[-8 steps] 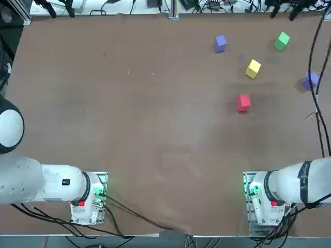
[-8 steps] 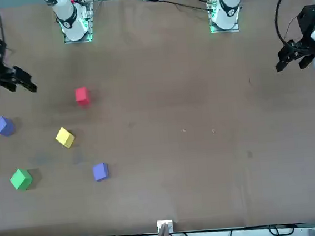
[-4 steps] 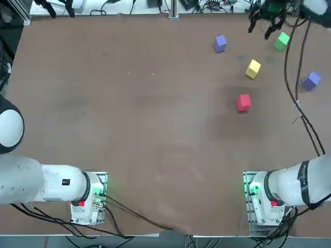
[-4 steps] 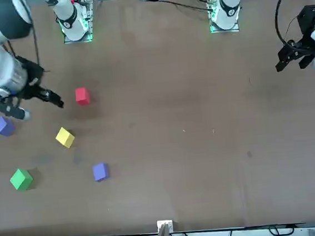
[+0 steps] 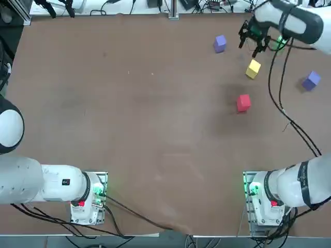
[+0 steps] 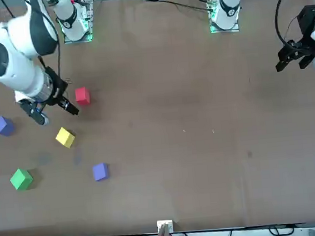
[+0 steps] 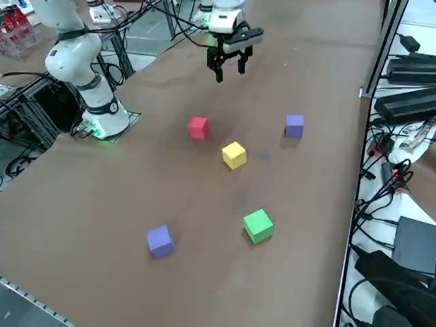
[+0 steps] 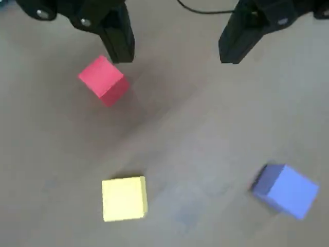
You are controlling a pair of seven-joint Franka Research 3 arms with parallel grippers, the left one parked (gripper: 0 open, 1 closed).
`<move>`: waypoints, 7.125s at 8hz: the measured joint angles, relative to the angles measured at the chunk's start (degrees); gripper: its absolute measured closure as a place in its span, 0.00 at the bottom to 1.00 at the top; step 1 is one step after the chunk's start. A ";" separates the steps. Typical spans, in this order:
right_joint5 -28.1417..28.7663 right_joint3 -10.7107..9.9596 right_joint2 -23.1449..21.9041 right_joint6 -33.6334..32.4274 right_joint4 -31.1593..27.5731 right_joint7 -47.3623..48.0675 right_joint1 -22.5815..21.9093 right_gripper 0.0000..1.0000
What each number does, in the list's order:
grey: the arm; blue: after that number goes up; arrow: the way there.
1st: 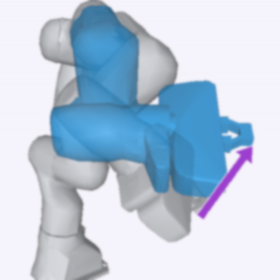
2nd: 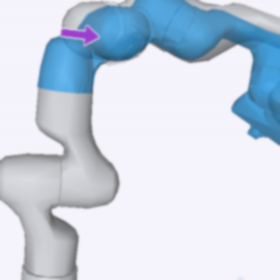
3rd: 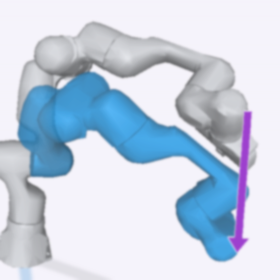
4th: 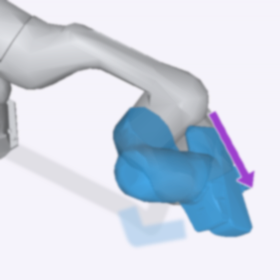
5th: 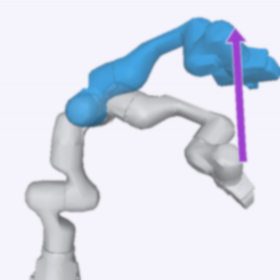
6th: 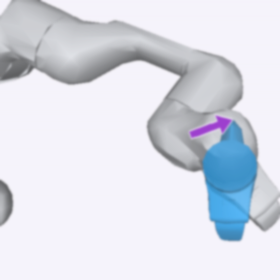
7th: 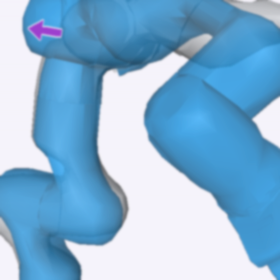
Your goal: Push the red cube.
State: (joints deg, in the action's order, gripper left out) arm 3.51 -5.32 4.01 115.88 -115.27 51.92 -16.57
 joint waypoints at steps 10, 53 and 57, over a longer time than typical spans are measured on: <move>0.09 0.04 5.01 21.33 -14.97 37.35 -6.47 0.19; -1.67 -1.76 8.36 31.15 -27.40 6.69 38.26 0.69; -8.38 -1.82 8.50 31.14 -27.18 0.48 45.23 0.69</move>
State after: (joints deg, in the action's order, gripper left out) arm -4.87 -7.13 12.52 147.01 -142.45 52.39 28.66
